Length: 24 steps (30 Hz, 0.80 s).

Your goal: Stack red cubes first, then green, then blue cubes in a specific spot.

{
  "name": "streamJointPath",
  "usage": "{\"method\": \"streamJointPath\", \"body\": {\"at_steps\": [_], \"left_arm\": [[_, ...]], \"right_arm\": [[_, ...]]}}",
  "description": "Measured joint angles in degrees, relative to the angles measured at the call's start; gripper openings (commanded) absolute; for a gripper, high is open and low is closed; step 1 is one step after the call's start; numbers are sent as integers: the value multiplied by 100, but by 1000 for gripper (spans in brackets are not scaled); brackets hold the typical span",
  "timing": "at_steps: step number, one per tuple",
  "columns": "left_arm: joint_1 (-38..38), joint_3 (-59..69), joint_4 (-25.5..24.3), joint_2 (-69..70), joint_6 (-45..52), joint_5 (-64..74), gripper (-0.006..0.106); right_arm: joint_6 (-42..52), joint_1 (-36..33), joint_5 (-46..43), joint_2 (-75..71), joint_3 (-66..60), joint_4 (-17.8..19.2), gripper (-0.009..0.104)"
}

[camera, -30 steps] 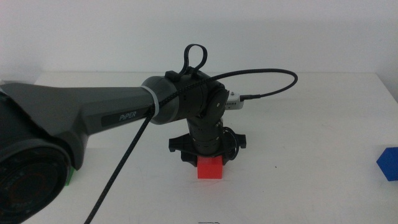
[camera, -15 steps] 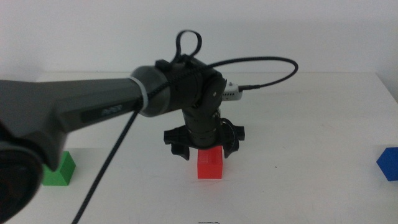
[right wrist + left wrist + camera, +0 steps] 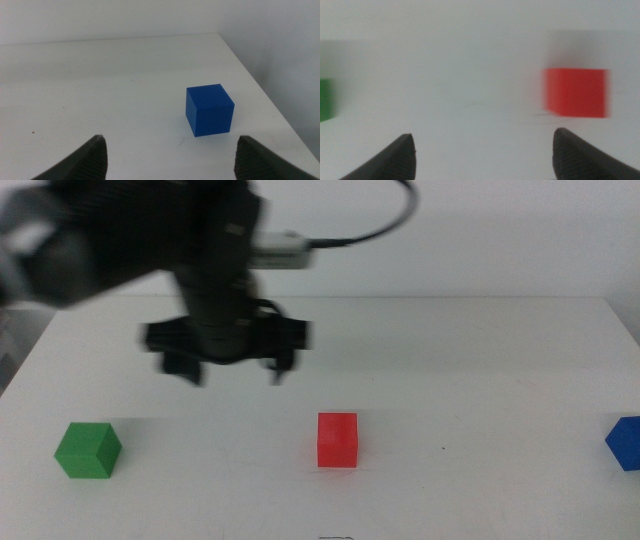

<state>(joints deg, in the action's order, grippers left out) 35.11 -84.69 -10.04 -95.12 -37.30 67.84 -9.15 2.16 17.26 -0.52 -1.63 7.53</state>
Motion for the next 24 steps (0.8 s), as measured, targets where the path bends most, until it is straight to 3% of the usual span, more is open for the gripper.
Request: {"method": "streamJointPath", "body": {"at_steps": [10, 16, 24], "left_arm": [[-2259, 1476, 156, 1603, 1825, 260, 94], [-3591, 1547, 803, 1498, 3438, 303, 94], [-4158, 1553, 1258, 681, 4290, 87, 94]], "right_arm": [[0, 0, 0, 0, 0, 0, 65], [0, 0, 0, 0, 0, 0, 65], [0, 0, 0, 0, 0, 0, 65]]}}
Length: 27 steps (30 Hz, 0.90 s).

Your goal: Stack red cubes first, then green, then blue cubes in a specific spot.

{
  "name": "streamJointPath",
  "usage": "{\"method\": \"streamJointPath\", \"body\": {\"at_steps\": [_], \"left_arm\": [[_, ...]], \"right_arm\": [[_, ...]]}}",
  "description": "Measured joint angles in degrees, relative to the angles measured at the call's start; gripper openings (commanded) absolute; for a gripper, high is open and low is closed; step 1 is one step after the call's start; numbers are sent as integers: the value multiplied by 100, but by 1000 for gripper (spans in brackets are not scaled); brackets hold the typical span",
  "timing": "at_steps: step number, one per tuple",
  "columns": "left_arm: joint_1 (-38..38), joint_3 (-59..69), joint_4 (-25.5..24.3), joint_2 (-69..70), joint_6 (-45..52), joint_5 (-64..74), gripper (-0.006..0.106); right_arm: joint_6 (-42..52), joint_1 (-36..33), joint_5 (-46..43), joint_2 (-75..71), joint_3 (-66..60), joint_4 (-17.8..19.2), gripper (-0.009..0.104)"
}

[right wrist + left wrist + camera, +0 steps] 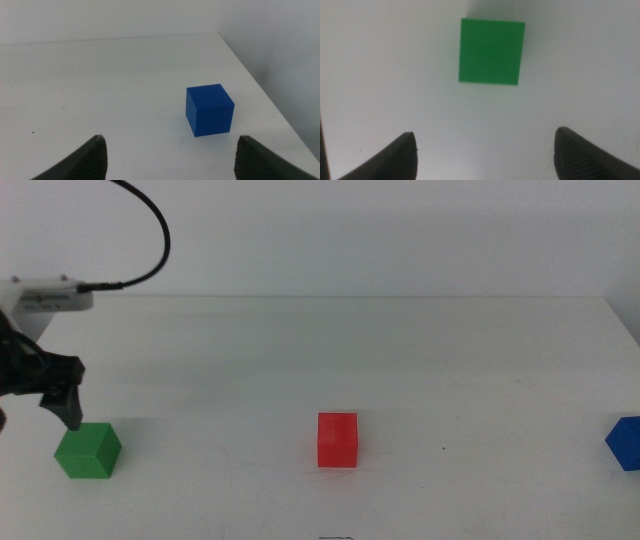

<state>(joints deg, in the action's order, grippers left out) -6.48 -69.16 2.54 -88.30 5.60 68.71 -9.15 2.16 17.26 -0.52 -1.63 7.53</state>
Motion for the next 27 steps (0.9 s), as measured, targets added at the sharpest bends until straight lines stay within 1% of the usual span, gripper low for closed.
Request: {"method": "streamJointPath", "body": {"at_steps": [14, 19, 23, 25, 27], "left_arm": [[-2, 4, 126, -1266, 61, -999, 93], [-2, 4, 229, -1547, 185, -1219, 90], [-2, 4, 336, -1752, 219, -1306, 84], [-2, 4, 363, -1840, 229, -1333, 77], [-2, 4, 377, -1896, 229, -1334, 68]], "right_arm": [[0, 0, 0, 0, 0, 0, 65], [0, 0, 0, 0, 0, 0, 65], [0, 0, 0, 0, 0, 0, 65], [0, 0, 0, 0, 0, 0, 65], [0, 0, 0, 0, 0, 0, 65]]}}
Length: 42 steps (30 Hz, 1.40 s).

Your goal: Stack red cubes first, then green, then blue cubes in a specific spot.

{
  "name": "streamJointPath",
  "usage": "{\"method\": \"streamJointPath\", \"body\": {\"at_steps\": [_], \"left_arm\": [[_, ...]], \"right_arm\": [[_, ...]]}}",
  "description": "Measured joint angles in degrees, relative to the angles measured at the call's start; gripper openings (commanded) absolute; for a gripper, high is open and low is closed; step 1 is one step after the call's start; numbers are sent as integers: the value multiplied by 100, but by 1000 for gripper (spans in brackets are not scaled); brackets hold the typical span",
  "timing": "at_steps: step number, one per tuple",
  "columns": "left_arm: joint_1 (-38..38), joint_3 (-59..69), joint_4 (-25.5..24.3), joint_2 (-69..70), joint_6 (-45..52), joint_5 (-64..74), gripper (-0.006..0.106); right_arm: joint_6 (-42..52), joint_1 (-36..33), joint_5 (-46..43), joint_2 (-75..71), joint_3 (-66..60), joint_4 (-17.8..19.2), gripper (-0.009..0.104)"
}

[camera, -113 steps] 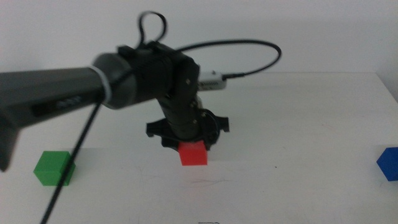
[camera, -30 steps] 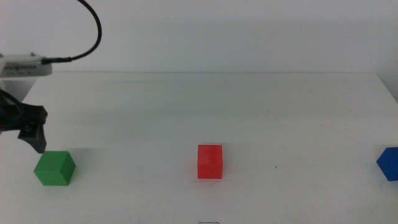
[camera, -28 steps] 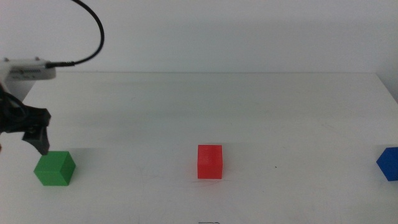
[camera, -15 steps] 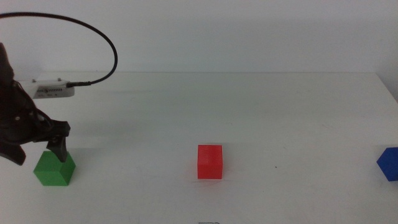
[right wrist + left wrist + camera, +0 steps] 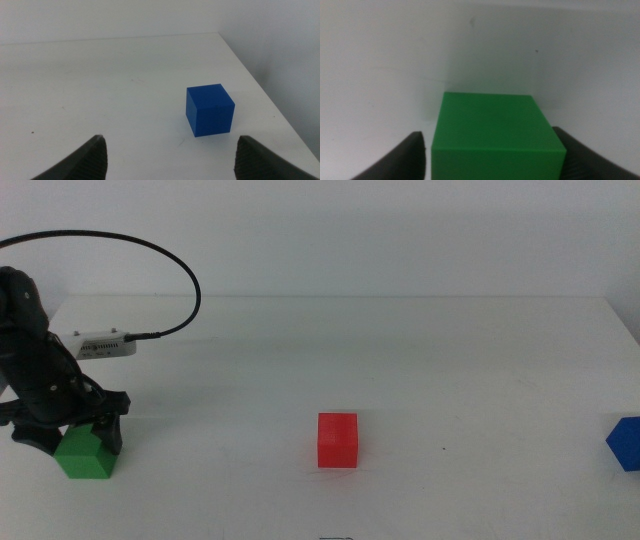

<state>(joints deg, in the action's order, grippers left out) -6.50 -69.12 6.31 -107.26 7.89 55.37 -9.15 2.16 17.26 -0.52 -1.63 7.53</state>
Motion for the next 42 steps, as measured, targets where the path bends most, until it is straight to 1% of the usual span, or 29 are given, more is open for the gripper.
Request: {"method": "streamJointPath", "body": {"at_steps": [4, 6, 7, 9, 13, 18, 24, 28, 35, 42], "left_arm": [[0, -87, 75, -6, -112, 163, 44], [8, -181, 88, 40, -371, 343, 34], [48, -231, 93, 84, -512, 420, 30], [152, -314, 88, 221, -756, 522, 26], [622, -643, 4, 528, -1296, 838, 25], [1548, -1320, -233, 623, -2136, 1364, 25], [2735, -1989, -331, 435, -3082, 1464, 25], [3421, -2374, -325, 106, -3488, 1470, 25], [4115, -3091, -325, -595, -3758, 1485, 25], [4330, -3414, -281, -1034, -3942, 1490, 25]], "right_arm": [[0, 0, 0, 0, 0, 0, 65], [0, 0, 0, 0, 0, 0, 65], [0, 0, 0, 0, 0, 0, 65], [0, 0, 0, 0, 0, 0, 65], [0, 0, 0, 0, 0, 0, 65], [0, 0, 0, 0, 0, 0, 65], [0, 0, 0, 0, 0, 0, 65], [0, 0, 0, 0, 0, 0, 65], [0, 0, 0, 0, 0, 0, 65], [0, 0, 0, 0, 0, 0, 65]]}}
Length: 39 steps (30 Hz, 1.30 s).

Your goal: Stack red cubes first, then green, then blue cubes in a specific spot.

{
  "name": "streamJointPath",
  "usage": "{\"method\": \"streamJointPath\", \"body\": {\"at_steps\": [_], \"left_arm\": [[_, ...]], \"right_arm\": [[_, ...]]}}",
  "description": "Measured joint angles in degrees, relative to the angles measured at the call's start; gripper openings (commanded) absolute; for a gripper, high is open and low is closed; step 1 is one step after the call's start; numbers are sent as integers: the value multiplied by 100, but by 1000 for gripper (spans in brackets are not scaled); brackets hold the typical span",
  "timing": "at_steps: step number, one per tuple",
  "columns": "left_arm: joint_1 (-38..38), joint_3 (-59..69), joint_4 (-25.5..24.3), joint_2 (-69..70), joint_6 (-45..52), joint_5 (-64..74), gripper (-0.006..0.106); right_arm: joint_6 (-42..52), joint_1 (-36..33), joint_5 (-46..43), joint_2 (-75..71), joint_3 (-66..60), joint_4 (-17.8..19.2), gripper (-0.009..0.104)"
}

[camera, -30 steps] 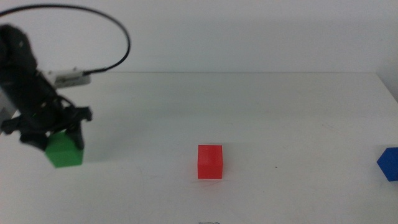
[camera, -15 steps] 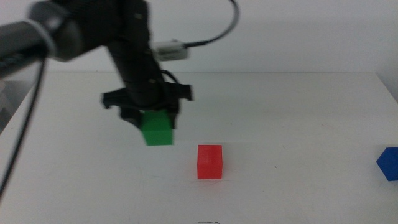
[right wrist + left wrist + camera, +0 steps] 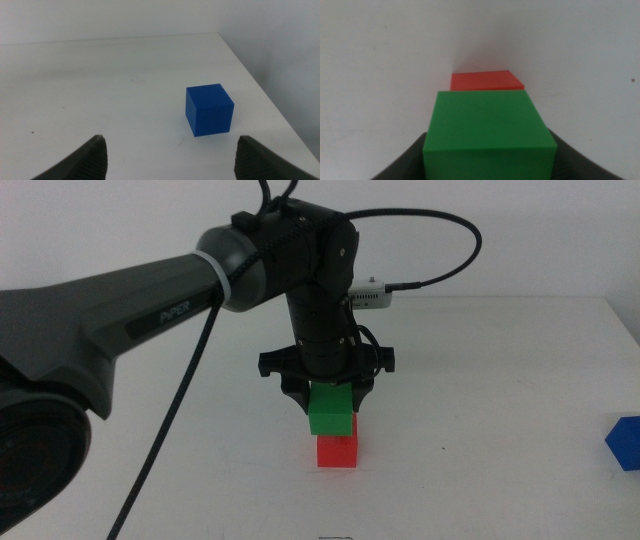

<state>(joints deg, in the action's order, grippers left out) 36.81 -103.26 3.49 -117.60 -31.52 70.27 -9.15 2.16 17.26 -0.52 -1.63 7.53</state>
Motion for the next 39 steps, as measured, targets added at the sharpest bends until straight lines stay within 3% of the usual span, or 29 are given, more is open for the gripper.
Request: {"method": "streamJointPath", "body": {"at_steps": [19, 20, 26, 30, 39], "left_arm": [[7, -69, 171, -254, -6, 14, 26], [7, -69, 180, -254, 13, 14, 58], [7, -69, 292, -300, 65, 14, 81], [7, -69, 305, -305, 153, 14, 90], [-4, -69, 300, -195, 287, 14, 90]], "right_arm": [[0, 0, 0, 0, 0, 0, 65], [0, 0, 0, 0, 0, 0, 65], [0, 0, 0, 0, 0, 0, 65], [0, 0, 0, 0, 0, 0, 65], [0, 0, 0, 0, 0, 0, 65]]}}
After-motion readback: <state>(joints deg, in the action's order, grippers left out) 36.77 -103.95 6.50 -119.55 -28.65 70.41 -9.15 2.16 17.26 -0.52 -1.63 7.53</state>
